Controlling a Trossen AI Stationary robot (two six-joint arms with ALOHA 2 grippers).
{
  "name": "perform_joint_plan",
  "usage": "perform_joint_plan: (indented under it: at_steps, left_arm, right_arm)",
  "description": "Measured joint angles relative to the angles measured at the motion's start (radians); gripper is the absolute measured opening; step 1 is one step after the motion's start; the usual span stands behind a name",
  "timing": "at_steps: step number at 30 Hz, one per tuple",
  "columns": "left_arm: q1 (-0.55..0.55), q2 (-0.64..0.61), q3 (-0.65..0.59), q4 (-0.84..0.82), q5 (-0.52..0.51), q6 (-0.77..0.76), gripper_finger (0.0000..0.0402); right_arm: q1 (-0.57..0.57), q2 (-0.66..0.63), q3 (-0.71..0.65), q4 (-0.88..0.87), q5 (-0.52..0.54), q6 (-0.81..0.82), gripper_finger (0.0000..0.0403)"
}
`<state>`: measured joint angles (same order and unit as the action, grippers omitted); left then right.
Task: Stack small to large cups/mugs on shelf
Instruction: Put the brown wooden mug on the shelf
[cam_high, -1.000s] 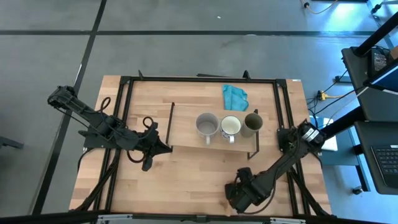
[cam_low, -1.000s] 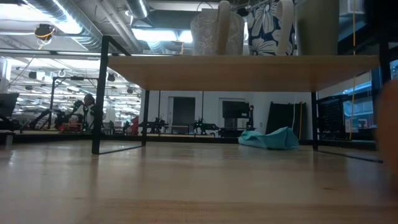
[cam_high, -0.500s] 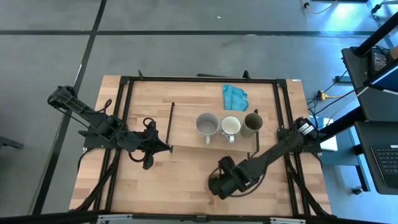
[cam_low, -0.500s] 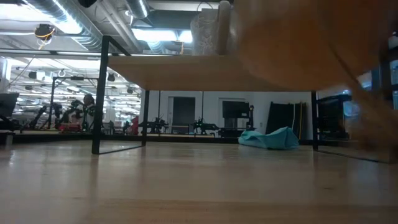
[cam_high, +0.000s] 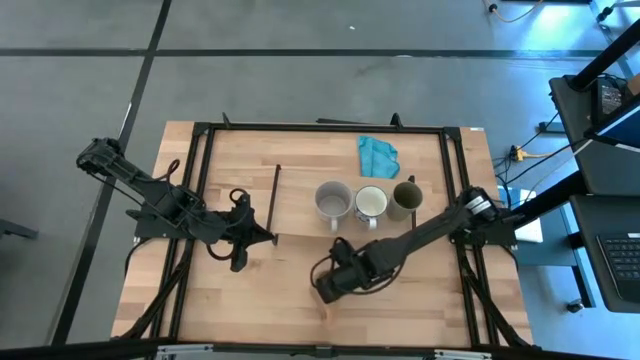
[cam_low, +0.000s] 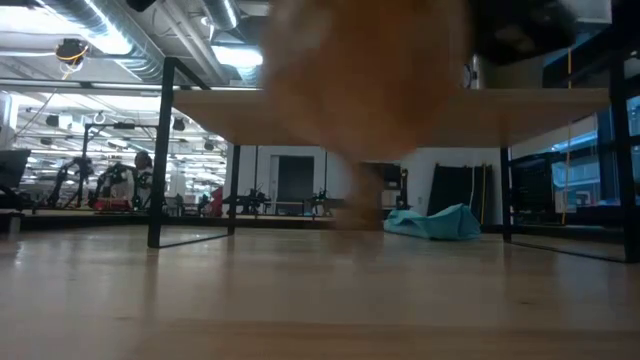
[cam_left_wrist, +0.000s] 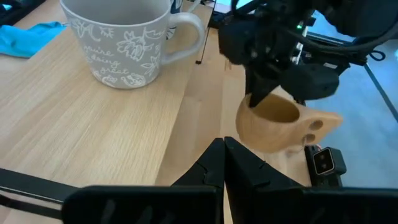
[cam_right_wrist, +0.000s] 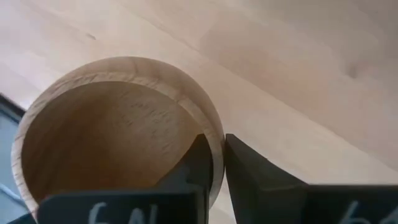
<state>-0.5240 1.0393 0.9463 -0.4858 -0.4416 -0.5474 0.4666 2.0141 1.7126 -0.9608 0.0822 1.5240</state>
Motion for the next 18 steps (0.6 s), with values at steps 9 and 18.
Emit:
perform_joint_plan:
  at_steps: [9, 18]
  left_arm:
    - [0.0, 0.0, 0.0, 0.0, -0.003, 0.007, 0.0]
    - [0.0, 0.0, 0.0, 0.0, -0.003, 0.008, 0.0]
  right_arm:
    - [-0.041, 0.046, 0.001, 0.177, -0.005, -0.065, 0.0037]
    - [-0.046, 0.061, 0.0, 0.171, -0.005, -0.083, 0.0055]
